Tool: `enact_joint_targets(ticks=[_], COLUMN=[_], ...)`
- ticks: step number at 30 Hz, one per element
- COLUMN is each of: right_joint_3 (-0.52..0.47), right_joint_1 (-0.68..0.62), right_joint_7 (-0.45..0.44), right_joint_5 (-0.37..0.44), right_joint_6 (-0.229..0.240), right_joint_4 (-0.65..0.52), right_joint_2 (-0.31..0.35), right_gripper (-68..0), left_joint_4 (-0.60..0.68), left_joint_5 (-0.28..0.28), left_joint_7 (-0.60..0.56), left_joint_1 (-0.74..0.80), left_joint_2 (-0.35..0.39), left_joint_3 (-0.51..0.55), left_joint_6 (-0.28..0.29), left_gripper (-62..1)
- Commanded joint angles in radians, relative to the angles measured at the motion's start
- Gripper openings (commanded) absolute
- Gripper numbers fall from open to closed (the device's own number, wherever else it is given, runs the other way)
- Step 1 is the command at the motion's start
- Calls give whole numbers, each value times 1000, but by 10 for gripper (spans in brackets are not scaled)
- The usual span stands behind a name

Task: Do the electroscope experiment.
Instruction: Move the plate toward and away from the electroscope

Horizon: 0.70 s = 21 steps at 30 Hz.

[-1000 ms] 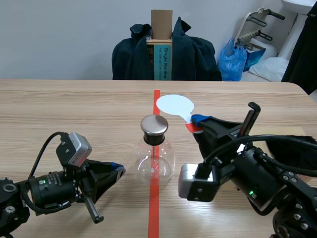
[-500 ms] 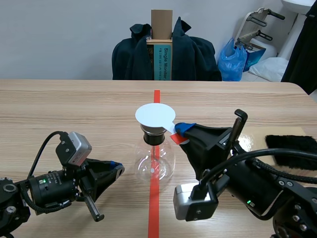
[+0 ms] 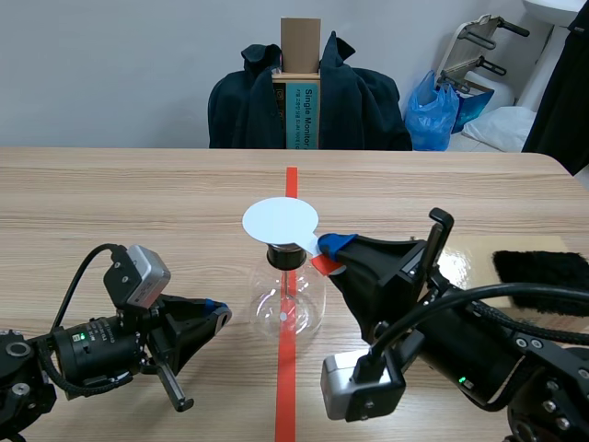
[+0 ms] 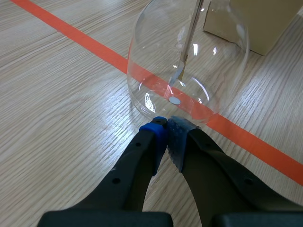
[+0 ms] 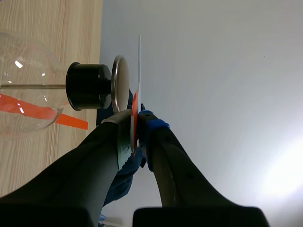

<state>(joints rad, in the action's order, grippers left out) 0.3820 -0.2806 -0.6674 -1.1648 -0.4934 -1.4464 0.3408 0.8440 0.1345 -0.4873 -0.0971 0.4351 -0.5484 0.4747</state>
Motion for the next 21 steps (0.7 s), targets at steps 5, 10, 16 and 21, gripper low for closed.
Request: enact_joint_targets(ticks=[5,10,16,21], right_joint_3=[-1,-3,-3,-3], right_joint_1=[11,9,8,8], right_joint_7=[89,183,306,384], right_joint_5=[-3,-3,-3,-3], right_joint_6=[-14,-14,-14,-14], right_joint_4=[-18,-18,-18,-18], right_joint_2=[6,7,17,17], right_gripper=[-667,-667,-667,-667], left_joint_4=[20,20,20,20], left_joint_5=[10,10,10,10], left_joint_7=[-15,-15,-14,-14], left_joint_1=[-3,-3,-3,-3], left_joint_2=[-3,-3,-2,-2], left_joint_3=[10,10,10,10], left_joint_6=[5,5,5,5], left_gripper=[-577,-577,-577,-577])
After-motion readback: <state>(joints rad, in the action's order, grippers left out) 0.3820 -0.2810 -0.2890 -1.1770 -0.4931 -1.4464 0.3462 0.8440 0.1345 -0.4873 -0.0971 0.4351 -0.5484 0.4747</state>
